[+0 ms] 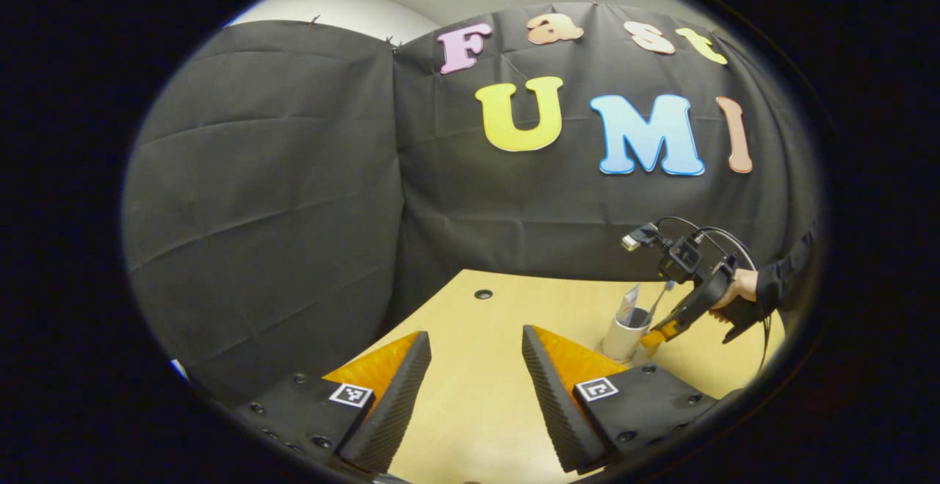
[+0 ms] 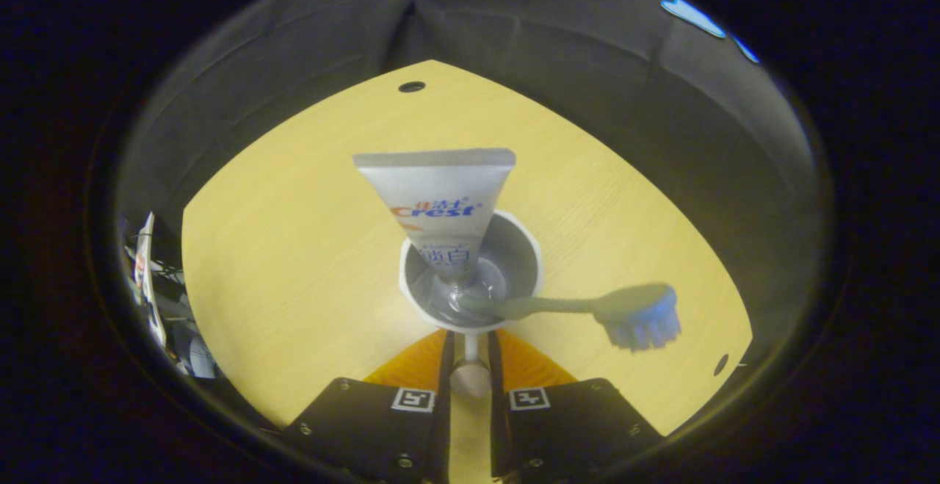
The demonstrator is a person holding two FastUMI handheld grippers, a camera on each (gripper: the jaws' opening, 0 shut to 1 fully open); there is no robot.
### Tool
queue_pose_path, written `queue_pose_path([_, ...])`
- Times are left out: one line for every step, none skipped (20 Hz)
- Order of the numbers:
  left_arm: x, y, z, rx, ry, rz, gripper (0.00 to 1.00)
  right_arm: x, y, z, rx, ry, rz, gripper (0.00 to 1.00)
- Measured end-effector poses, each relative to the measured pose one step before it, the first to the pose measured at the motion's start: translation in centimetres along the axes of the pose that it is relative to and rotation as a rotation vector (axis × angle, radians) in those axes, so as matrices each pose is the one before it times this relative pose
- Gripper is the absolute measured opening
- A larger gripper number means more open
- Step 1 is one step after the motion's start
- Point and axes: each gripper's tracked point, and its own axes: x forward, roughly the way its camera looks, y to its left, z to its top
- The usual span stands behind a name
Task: Put the toothbrush and toothpaste on the desktop into the cup, then pick up the cup and place it on the coaster on the desktop.
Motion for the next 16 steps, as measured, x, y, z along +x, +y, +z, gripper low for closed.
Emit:
queue_pose_path([0.059, -0.163, 0.140, 0.00204, -0.00295, -0.00479, 0.89, 0.025, 0.075, 0.081, -0.00027, -0.00548, 0.00023, 0.24])
queue_pose_path([-0.014, -0.178, 0.079, 0.00255, -0.00318, -0.00482, 0.85, -0.224, -0.106, 0.232, -0.00575, -0.00955, -0.00175, 0.25])
queue_pose_path([0.118, -0.200, 0.056, 0.00185, -0.00173, -0.00564, 0.85, -0.312, 0.048, 0.045, -0.00248, -0.00672, 0.00026, 0.25])
queue_pose_path([0.058, -0.343, 0.149, 0.00071, -0.00209, -0.00784, 0.85, -0.444, -0.090, 0.155, -0.00229, -0.00724, -0.00139, 0.25])
queue_pose_path([0.064, -0.320, 0.069, 0.00051, -0.00190, -0.00868, 0.82, -0.436, 0.041, -0.063, -0.00251, -0.00847, 0.00087, 0.27])
queue_pose_path([0.224, -0.345, -0.023, 0.00151, -0.00227, -0.01016, 0.85, -0.412, -0.054, 0.100, -0.00203, -0.00946, -0.00014, 0.25])
queue_pose_path([0.098, -0.450, 0.155, 0.00226, -0.00393, -0.01133, 0.89, -0.416, 0.040, -0.092, 0.00109, -0.01182, -0.00284, 0.25])
queue_pose_path([0.116, -0.429, 0.210, 0.00277, -0.00370, -0.01307, 0.86, -0.698, -0.075, 0.173, 0.00463, -0.01528, -0.00416, 0.25])
queue_pose_path([0.221, -0.610, 0.162, 0.00331, -0.00474, -0.01500, 0.84, -0.825, -0.043, 0.082, 0.00552, -0.01814, -0.00526, 0.25])
queue_pose_path([0.110, -0.524, 0.236, 0.00387, -0.00488, -0.01698, 0.81, -0.877, -0.219, 0.213, 0.00589, -0.02219, -0.01061, 0.25])
queue_pose_path([0.100, -0.685, 0.258, 0.00292, -0.00468, -0.01895, 0.89, -1.046, -0.268, 0.220, 0.00181, -0.02676, -0.01984, 0.25])
queue_pose_path([0.246, -0.727, 0.229, 0.00300, -0.00554, -0.02064, 0.89, -1.259, -0.460, 0.319, 0.00231, -0.02872, -0.02056, 0.24])
queue_pose_path([0.285, -0.825, 0.243, 0.00274, -0.00673, -0.02234, 0.85, -1.341, -0.374, 0.238, 0.00536, -0.02958, -0.02536, 0.24])
queue_pose_path([0.313, -0.819, 0.300, 0.00339, -0.00789, -0.02346, 0.85, -1.430, -0.691, 0.312, 0.00695, -0.03205, -0.03738, 0.24])
queue_pose_path([0.384, -0.894, 0.472, 0.00505, -0.00912, -0.02534, 0.89, -1.595, -0.918, 0.432, 0.01131, -0.03797, -0.04310, 0.24])
queue_pose_path([0.394, -0.889, 0.455, 0.00450, -0.01050, -0.02284, 0.89, -1.538, -0.577, 0.437, 0.01946, -0.04132, -0.04701, 0.24])
